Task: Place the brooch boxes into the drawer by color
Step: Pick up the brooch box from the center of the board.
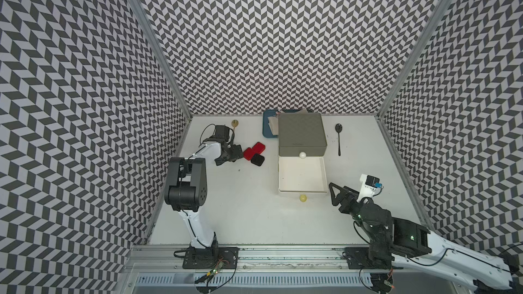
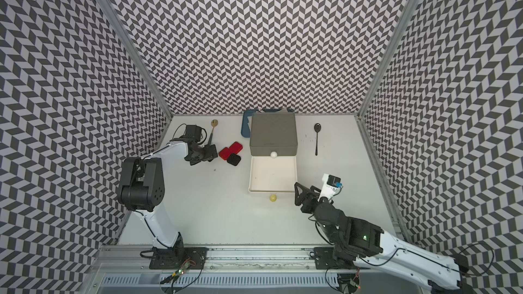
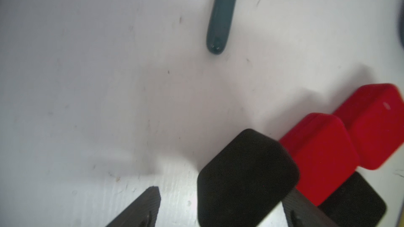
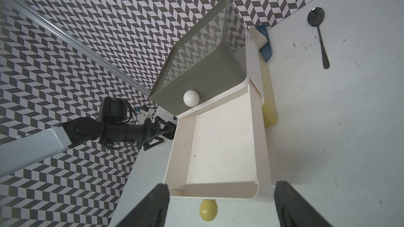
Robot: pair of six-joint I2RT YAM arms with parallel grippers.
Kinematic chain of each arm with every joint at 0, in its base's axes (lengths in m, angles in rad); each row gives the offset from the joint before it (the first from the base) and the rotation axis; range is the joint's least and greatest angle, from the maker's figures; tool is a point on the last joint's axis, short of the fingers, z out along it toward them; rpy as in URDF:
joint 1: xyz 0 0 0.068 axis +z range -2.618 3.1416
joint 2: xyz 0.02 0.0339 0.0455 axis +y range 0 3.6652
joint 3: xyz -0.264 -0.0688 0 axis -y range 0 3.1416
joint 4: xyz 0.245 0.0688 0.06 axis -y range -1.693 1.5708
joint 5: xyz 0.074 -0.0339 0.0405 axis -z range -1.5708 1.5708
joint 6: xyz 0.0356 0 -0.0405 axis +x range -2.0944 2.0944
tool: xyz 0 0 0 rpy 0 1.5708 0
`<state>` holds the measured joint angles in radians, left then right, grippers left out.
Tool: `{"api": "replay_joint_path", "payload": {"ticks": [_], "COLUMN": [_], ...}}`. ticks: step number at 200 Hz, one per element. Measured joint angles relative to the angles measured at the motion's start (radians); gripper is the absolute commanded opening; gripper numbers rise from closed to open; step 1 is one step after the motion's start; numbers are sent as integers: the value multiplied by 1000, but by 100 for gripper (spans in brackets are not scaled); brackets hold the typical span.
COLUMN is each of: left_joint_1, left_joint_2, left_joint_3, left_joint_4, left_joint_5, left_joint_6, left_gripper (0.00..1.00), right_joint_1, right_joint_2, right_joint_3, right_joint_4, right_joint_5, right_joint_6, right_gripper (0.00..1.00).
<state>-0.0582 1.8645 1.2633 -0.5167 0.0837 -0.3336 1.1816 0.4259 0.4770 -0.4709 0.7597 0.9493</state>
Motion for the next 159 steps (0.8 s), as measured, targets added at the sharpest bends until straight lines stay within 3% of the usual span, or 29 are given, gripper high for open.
{"api": "replay_joint_path", "payload": {"ticks": [20, 44, 107, 159], "left_joint_1": [0, 0, 0, 0], "left_joint_2": [0, 0, 2, 8], "left_joint_3": [27, 33, 33, 33], "left_joint_4": [2, 5, -2, -5], "left_joint_5": [19, 37, 42, 34], "left_joint_6": [2, 12, 19, 31], "left_gripper": [81, 56, 53, 10], "right_joint_1": [0, 0, 0, 0], "right_joint_2": [0, 0, 25, 47], "right_joint_3": [0, 0, 0, 1], "right_joint_4": [0, 0, 0, 8], "right_joint_5": [0, 0, 0, -1], "right_joint_6": [0, 0, 0, -5], "right_gripper": [79, 80, 80, 80]}}
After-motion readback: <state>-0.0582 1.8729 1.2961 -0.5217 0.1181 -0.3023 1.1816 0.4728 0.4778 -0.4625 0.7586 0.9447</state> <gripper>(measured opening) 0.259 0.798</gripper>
